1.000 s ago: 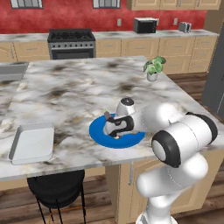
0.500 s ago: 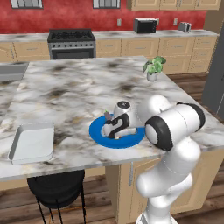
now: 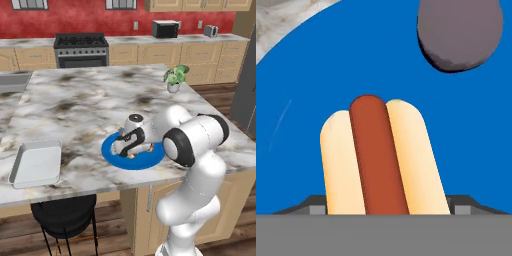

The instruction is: Place one cooked food and one vegetable from the large plate to each tupperware container.

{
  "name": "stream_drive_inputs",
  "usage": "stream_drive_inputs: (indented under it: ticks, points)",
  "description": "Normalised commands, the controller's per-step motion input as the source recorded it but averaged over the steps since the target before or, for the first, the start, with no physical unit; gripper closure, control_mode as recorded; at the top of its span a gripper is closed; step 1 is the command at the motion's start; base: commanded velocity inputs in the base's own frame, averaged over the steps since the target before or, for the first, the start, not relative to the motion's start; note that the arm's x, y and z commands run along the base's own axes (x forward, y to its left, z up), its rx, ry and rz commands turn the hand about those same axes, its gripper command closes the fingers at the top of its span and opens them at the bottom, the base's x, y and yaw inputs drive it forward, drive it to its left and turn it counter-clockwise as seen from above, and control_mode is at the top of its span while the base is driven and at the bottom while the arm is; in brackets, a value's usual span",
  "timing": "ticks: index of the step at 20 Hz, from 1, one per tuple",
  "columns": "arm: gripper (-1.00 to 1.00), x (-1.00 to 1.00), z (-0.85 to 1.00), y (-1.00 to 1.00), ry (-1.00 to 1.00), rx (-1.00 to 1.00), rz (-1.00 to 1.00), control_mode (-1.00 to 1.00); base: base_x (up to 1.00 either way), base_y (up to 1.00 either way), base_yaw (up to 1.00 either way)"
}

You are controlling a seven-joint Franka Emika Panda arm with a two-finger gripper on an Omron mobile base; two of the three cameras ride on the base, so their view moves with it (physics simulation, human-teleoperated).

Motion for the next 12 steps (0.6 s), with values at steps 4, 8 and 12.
stream_drive_inputs:
  ticks: [4, 8, 12]
  points:
    - [1.0, -0.62, 0.12, 0.18, 0.0, 0.04, 0.0, -1.0, 0.0, 0.0, 0.0]
    - [1.0, -0.61, 0.61, 0.43, 0.0, 0.02, -0.05, -1.0, 0.0, 0.0, 0.0]
    - [1.0, -0.57, 0.76, 0.44, -0.03, 0.0, -0.13, -1.0, 0.0, 0.0, 0.0]
